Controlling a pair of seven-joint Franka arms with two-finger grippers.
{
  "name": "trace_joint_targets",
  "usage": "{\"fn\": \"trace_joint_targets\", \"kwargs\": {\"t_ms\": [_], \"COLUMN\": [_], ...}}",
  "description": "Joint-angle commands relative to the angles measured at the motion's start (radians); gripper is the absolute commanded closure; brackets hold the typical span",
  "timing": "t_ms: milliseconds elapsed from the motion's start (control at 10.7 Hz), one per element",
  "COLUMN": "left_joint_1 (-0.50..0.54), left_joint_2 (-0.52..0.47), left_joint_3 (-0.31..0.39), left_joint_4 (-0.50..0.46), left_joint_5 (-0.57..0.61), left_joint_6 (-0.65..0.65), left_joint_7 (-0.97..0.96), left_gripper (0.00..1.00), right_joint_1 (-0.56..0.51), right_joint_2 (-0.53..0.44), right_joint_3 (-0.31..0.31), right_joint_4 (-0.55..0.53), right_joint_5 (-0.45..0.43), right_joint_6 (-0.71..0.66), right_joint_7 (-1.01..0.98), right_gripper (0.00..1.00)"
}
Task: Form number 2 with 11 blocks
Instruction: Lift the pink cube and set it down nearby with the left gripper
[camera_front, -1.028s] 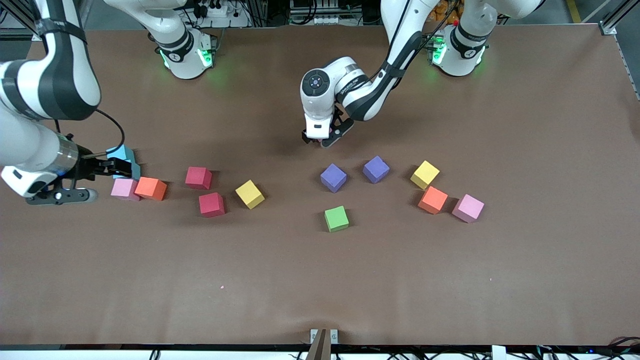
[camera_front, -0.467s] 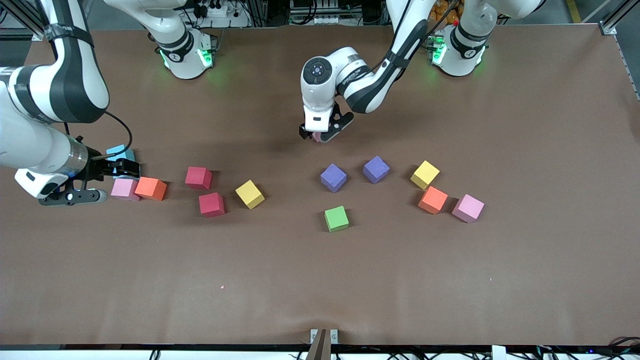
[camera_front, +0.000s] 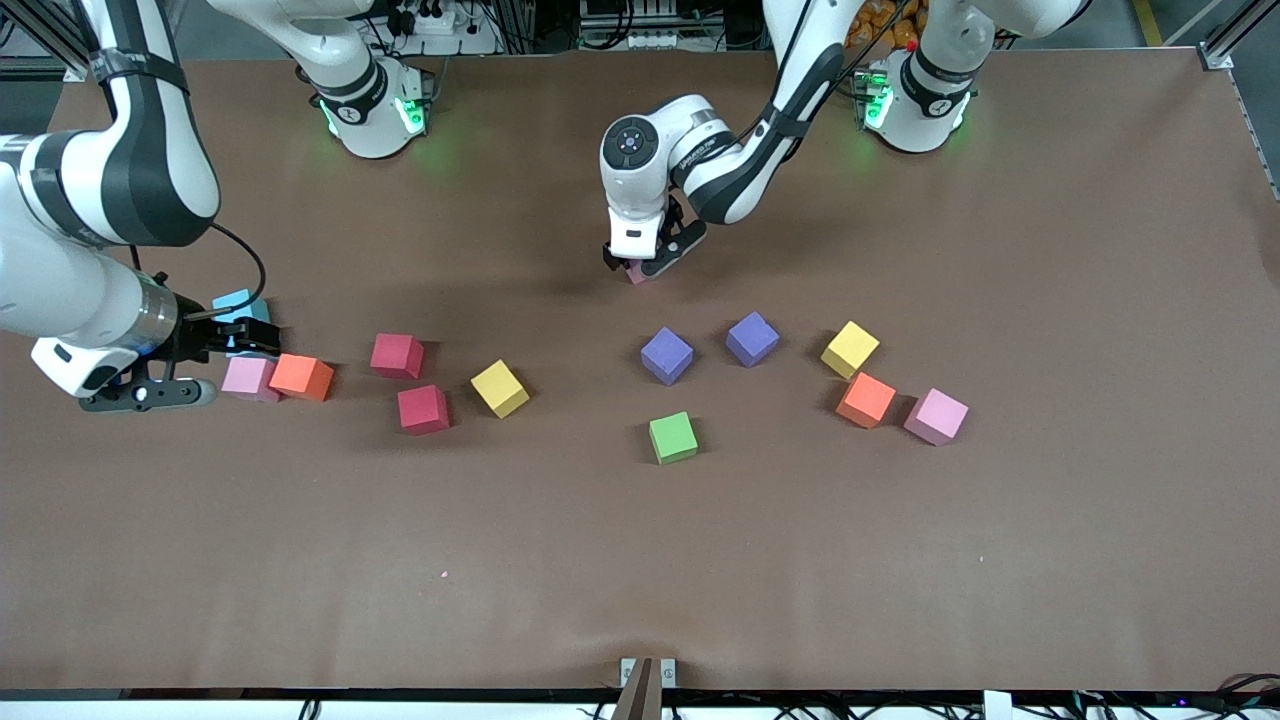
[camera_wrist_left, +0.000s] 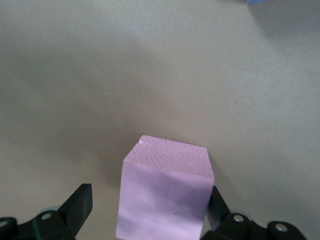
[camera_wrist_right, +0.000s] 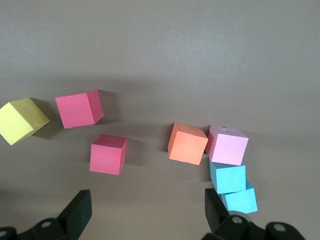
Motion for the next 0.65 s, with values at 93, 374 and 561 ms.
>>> {"fn": "trace_joint_targets", "kwargs": {"t_ms": [93, 374, 561], "left_joint_1": [-0.001, 0.002, -0.001], "left_joint_2": [0.01, 0.004, 0.022], "left_joint_3": [0.0, 0.01, 0.008], "left_joint_4": [0.009, 0.045, 0.107], "left_joint_5": [0.027, 0.03, 0.101], "left_joint_6": [0.019, 0.018, 0.018], "left_joint_7": [-0.01, 0.005, 0.083], "left_gripper": [0.61, 1.0, 1.0], "right_joint_1": [0.004, 0.001, 0.006], "right_joint_2": [-0.017, -0.017, -0.017], "right_joint_3": [-0.002, -0.002, -0.004], "right_joint_4": [-0.051, -0.051, -0.049], "right_joint_5": [0.053, 0.053, 0.051], "right_joint_6": [0.039, 0.051, 0.054], "right_joint_7": [-0.017, -0.061, -0.064], "right_gripper": [0.0, 0.0, 0.0]}}
